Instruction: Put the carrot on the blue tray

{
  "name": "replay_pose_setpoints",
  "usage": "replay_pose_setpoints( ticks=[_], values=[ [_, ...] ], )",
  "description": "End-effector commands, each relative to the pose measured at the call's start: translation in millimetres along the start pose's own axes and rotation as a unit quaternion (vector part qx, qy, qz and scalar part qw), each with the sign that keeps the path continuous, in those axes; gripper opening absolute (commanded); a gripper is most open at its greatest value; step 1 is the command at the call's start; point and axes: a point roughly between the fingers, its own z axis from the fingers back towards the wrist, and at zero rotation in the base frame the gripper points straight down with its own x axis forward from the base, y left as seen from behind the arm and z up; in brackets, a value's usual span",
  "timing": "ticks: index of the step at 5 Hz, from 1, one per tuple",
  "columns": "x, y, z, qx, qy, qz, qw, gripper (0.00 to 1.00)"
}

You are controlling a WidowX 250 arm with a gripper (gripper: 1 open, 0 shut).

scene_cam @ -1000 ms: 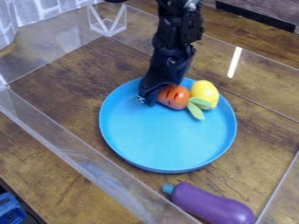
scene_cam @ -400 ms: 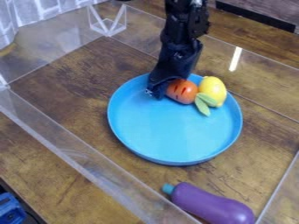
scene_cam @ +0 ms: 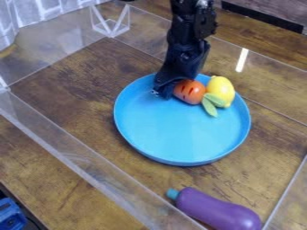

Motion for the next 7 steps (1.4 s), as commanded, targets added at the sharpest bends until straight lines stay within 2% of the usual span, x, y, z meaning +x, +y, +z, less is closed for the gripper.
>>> replay_pose_setpoints(
  ticks=[1,2,3,4,7],
  values=[
    [19.2,-12.3,-26.2,-0.024,-0.001,-0.021,0.9995,0.0],
    [26.3,-11.9,-29.2,-0.025,0.0,-0.024,0.9994,0.0],
    [25.4,-13.1,-27.5,-0.015,-0.011,-0.072,0.9972,0.0],
    [24.1,-13.8,-26.4,-0.005,-0.023,-0.12,0.9925,0.0],
    [3.9,-31.6,-28.6,-0.008,-0.022,-0.128,0.9915,0.0]
  ],
)
